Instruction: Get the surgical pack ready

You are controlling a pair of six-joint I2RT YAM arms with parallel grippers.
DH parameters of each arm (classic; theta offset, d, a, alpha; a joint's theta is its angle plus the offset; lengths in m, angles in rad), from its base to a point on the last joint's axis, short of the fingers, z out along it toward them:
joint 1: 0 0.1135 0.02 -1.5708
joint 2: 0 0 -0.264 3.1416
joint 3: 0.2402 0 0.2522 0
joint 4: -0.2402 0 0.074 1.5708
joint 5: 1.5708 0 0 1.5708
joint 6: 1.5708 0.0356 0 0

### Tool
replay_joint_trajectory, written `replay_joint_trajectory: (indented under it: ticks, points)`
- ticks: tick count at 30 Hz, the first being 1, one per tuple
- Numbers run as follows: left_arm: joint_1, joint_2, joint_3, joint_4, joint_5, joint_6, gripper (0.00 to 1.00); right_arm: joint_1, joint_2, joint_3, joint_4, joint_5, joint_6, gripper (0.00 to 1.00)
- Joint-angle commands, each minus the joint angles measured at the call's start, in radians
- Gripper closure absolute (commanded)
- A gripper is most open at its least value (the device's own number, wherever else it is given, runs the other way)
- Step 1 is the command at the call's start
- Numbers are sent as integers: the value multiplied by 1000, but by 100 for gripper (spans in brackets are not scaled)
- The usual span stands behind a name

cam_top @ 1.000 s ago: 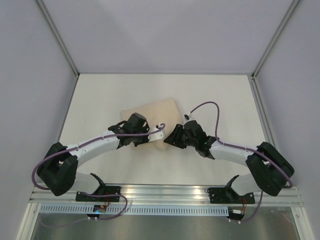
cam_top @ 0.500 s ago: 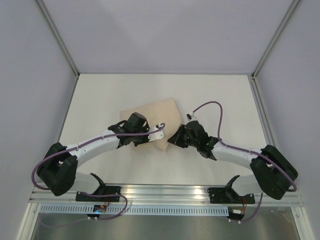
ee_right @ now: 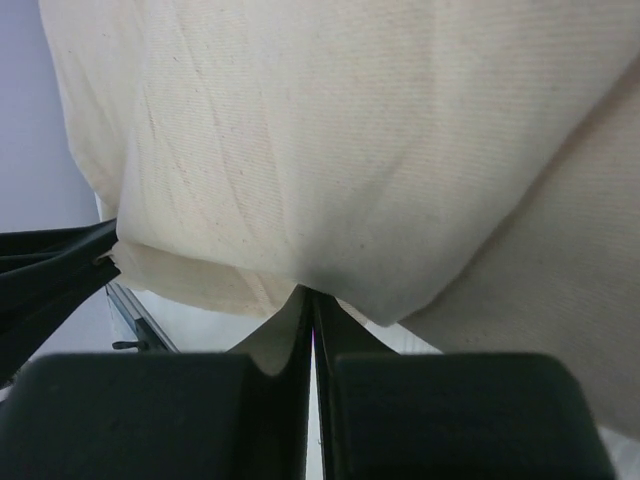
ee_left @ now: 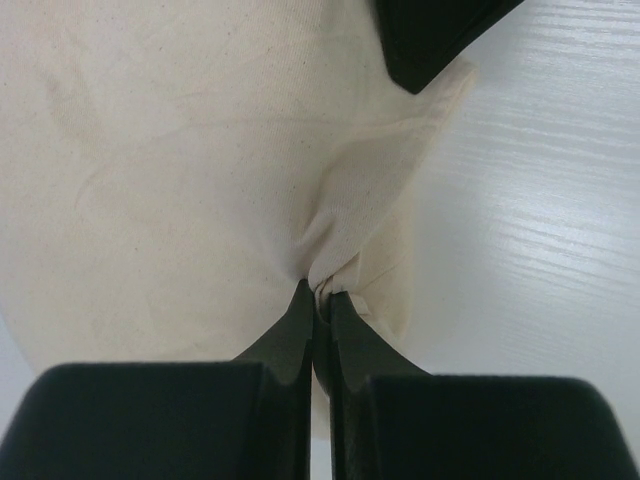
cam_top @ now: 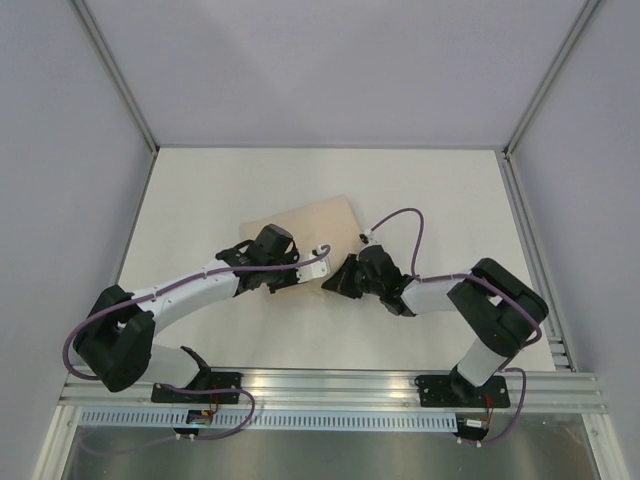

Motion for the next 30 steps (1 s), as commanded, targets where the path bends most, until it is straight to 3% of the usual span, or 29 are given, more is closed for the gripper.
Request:
replay_joint_trajectory:
  ticks: [1,8,15,30]
  points:
    - [-12,-32,42,-8,68,-29,97,7,45,18,200,-17,19,100]
    - [-12,-55,68,12,84,-58,96,7,117,76,265,-75,58,100]
    - [-12,-48,74,11,78,-61,96,18,250,109,482,-138,184,100]
    - [-12,-78,65,-25,95,-28,96,18,277,144,593,149,177,100]
